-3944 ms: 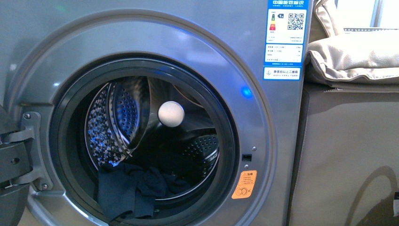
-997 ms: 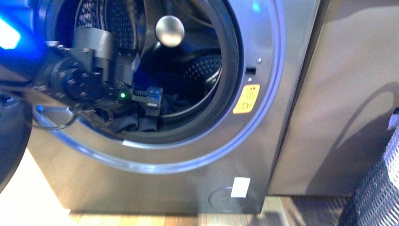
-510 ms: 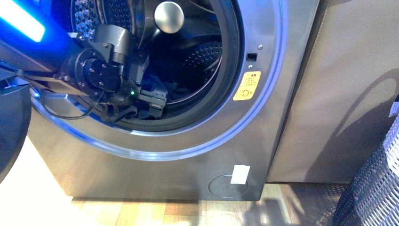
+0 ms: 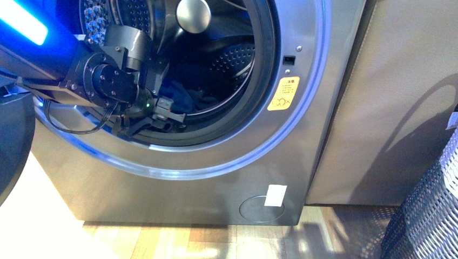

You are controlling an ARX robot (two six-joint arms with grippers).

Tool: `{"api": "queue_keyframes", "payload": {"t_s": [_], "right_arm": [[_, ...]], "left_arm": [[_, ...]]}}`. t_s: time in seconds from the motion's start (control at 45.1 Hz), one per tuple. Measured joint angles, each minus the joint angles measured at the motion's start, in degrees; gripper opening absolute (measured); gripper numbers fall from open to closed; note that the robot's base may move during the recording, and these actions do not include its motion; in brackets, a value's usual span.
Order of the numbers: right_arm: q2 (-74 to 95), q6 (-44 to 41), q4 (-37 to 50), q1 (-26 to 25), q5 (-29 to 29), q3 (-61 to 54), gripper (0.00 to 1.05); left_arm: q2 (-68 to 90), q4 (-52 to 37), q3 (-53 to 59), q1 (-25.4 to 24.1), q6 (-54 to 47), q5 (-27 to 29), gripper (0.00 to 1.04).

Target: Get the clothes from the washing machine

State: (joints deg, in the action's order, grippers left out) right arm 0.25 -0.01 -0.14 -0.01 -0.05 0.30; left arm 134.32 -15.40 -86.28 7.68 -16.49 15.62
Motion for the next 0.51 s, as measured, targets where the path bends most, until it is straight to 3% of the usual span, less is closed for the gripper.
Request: {"api": "queue_keyframes", "payload": {"t_s": [0.51], "right_arm": [[0.0, 0.0, 0.0, 0.0, 0.0, 0.0, 0.97]], "left_arm": [[-9.7, -7.5, 15.1, 0.0, -1.3, -6.7, 0.07]]}}
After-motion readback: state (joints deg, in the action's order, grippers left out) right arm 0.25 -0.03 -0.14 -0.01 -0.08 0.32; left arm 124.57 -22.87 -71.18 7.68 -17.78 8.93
